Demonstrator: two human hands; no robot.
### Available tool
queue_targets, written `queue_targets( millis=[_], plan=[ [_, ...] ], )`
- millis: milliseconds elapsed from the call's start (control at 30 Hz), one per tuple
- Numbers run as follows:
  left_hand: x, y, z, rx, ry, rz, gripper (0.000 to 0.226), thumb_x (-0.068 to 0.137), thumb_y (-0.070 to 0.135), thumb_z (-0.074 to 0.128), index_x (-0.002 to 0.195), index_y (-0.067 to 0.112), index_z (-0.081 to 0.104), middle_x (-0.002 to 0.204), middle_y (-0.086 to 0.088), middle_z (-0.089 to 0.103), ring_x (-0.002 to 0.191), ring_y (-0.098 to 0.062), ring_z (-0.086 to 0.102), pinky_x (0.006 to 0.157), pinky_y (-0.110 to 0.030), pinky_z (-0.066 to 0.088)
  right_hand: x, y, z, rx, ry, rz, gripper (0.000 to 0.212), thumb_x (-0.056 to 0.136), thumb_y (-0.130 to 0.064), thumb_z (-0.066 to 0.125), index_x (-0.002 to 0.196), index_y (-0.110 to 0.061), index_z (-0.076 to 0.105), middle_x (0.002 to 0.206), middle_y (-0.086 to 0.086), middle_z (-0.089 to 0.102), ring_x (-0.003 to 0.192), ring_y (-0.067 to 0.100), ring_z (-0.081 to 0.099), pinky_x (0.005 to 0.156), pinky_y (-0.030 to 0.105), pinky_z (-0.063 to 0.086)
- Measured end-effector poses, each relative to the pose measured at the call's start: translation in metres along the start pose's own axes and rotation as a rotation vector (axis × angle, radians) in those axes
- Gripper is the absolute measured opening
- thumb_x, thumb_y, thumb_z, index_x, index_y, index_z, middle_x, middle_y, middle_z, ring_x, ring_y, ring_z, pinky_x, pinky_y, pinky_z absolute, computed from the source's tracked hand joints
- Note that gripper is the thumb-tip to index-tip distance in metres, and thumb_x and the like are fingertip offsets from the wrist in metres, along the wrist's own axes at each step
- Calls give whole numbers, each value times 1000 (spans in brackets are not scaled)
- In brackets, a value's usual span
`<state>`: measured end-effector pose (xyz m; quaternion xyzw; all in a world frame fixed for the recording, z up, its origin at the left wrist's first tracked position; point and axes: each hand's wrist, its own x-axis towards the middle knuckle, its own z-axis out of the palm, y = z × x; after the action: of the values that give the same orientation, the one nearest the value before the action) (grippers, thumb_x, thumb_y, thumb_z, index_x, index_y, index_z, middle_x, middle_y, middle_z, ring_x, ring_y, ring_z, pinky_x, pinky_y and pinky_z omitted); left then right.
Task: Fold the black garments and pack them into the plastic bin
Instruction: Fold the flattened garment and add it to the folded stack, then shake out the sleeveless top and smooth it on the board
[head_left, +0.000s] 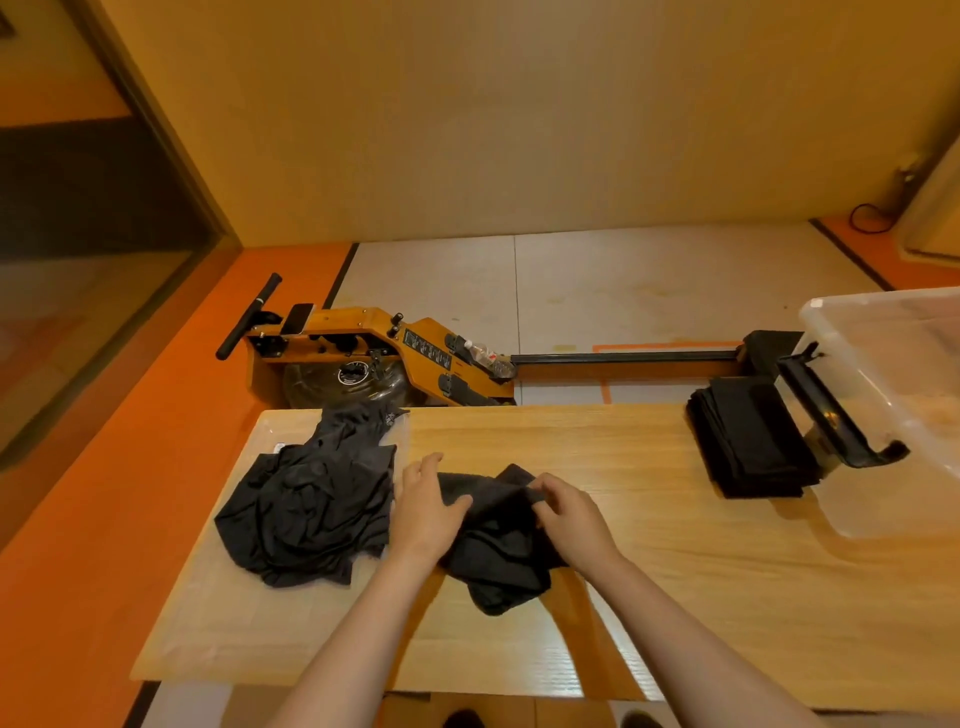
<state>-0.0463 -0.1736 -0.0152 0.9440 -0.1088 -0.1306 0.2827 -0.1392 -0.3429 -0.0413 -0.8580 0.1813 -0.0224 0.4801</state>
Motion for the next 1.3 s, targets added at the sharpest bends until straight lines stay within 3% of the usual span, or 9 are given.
queue_targets(
  millis=[200,300,367,400,600,867,1067,1200,1300],
  plan=[
    [0,2,27,3,-297,183,73,81,48,70,144,30,37,142,5,44,132,-17,38,107,-38,37,-2,4,16,180,-102,23,24,96,-21,53,119,-28,53,99,-9,65,90,3,61,79,29,53],
    [0,6,32,-43,-271,173,35,85,36,69,117,28,57,95,9,61,86,-10,57,83,-38,49,-2,7,12,159,-26,27,25,100,-24,47,124,-23,51,107,-9,65,97,4,61,84,29,52],
    [-1,9,32,-119,-247,166,7,89,24,66,90,21,59,70,9,52,64,-9,48,70,-37,46,-4,15,7,118,26,53,25,99,-26,49,124,-21,52,109,-8,65,101,9,61,85,31,52],
    [-2,10,31,-175,-231,147,8,90,20,63,84,18,57,67,6,49,62,-10,45,66,-34,42,-7,21,5,111,17,66,27,97,-28,53,124,-21,52,110,-9,63,103,9,61,86,29,52],
    [-6,17,4,-579,-45,-77,16,99,19,49,88,7,52,74,-6,51,67,-18,51,59,-22,41,-26,42,7,-290,-324,54,61,85,-52,63,136,-25,44,129,-7,51,118,12,50,95,28,45],
    [-25,-1,-27,-681,120,-80,26,100,25,47,79,16,58,76,2,56,78,-14,54,70,-27,43,-4,18,21,-292,-74,-8,79,83,-58,61,146,-23,29,140,-3,42,130,17,37,106,35,38],
    [-36,5,-44,-705,102,9,30,101,29,44,89,4,56,83,-21,52,73,-19,52,69,-31,41,21,-3,29,-344,-275,54,87,85,-56,59,153,-27,13,159,4,11,146,26,11,117,42,20],
    [-36,8,-60,-639,141,61,28,101,25,44,83,4,53,79,-13,53,71,-10,53,70,-26,39,33,-1,27,-66,-451,213,114,60,-72,66,151,-28,14,148,3,35,137,28,34,110,46,35],
    [-32,4,-64,-645,157,34,26,102,23,42,88,5,55,83,-13,56,80,-18,56,72,-26,40,32,1,22,-27,-402,191,93,74,-64,65,147,-17,31,141,2,45,131,23,41,105,36,40]
  ],
)
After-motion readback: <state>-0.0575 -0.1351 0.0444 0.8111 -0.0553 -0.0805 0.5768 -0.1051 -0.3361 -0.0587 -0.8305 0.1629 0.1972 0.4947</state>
